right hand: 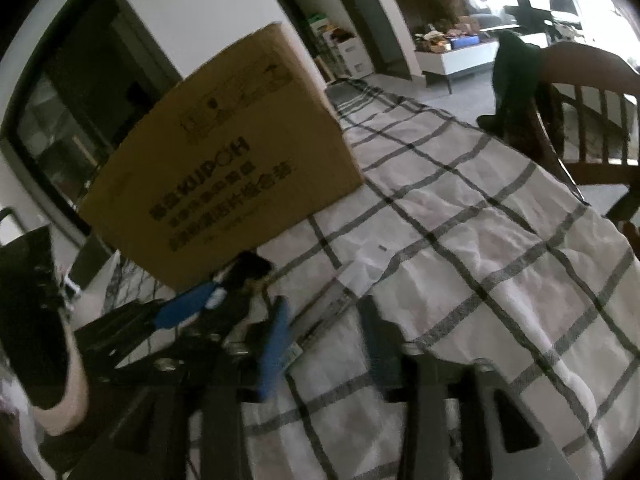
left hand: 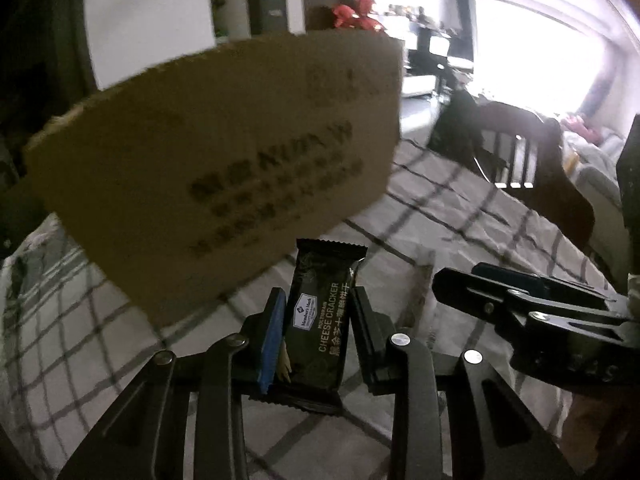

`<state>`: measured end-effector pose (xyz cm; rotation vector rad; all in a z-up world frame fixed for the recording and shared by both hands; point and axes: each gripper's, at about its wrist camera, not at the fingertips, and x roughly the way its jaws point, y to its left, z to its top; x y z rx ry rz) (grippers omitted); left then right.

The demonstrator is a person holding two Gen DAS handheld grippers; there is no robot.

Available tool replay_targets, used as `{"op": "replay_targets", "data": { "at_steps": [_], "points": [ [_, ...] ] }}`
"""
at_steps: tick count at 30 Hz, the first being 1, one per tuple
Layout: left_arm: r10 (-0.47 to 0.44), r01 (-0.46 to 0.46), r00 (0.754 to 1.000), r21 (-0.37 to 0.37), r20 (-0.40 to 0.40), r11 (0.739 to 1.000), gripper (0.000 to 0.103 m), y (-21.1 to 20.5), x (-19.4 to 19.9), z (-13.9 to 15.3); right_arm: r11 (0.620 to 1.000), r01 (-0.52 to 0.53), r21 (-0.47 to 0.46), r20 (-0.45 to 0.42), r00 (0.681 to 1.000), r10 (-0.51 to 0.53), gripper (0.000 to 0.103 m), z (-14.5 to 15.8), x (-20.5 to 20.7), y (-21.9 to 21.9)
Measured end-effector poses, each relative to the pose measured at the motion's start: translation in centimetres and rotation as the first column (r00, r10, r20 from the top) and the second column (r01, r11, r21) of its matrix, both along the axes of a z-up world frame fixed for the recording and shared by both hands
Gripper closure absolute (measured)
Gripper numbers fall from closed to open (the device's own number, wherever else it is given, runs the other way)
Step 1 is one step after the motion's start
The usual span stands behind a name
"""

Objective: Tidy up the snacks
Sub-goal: 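Grasp the dark cheese cracker bar with left tool while right tool grasps the clear stick packet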

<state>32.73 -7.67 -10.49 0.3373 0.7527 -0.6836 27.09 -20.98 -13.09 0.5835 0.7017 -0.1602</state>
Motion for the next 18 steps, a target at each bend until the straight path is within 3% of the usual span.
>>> {"op": "replay_targets", "data": {
  "at_steps": [6,10,13,18],
  "points": [
    [0.152,-0.152,0.988,-0.050,0.011,0.987,0.070,2.5,-0.1,1.2,0.998,0.038,-0.053,-0.019,0.999,-0.039,0.054,0.8,0.5,0.9],
    [0.227,-0.226,0.974,-0.139,-0.003,0.964,0.070,4.2,0.0,1.6,0.994,0.097,-0.055,-0.055,0.993,-0.100,0.054,0.7,1.0,1.3],
    [0.207,-0.217,0.976,-0.166,-0.074,0.962,0.070,4.5,0.4,1.0,0.989,0.121,-0.087,-0.063,0.990,-0.127,0.054,0.8,1.1,2.0],
    [0.211,-0.218,0.976,-0.159,-0.062,0.963,0.071,4.4,0.2,0.7,0.983,0.155,-0.093,-0.076,0.984,-0.163,0.054,0.4,1.4,2.9]
  ]
}}
